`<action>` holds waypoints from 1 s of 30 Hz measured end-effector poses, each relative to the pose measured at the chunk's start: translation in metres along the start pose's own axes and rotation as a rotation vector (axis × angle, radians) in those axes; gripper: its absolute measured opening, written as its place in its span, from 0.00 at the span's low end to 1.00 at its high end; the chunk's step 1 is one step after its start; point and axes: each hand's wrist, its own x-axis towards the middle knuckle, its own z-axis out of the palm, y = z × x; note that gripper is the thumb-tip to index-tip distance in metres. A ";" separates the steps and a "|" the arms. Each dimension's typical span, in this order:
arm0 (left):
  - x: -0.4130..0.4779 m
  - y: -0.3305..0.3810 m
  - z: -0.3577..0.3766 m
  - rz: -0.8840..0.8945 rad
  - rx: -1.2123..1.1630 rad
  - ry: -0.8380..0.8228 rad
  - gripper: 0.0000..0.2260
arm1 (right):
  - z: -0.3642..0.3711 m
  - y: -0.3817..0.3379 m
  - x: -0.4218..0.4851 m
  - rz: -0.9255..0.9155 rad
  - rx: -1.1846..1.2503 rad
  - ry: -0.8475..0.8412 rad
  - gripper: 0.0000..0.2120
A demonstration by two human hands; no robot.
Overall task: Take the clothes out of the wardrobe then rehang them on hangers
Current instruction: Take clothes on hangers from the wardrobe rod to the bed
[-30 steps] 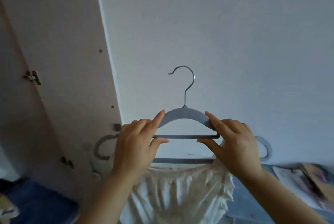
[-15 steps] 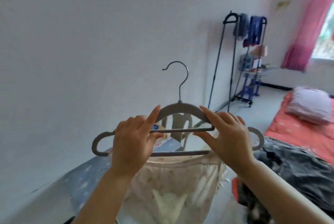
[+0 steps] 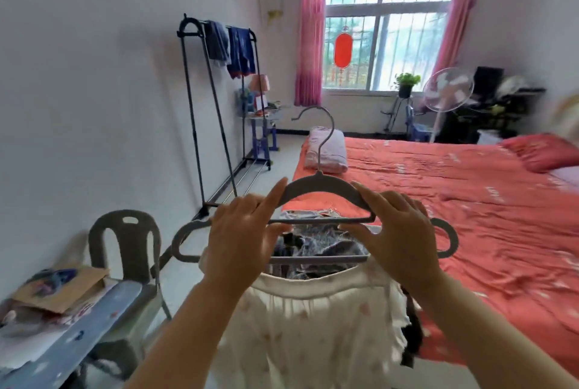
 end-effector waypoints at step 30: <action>0.199 -0.081 0.355 0.051 -0.182 -0.050 0.43 | 0.249 0.263 0.102 0.149 -0.126 -0.142 0.33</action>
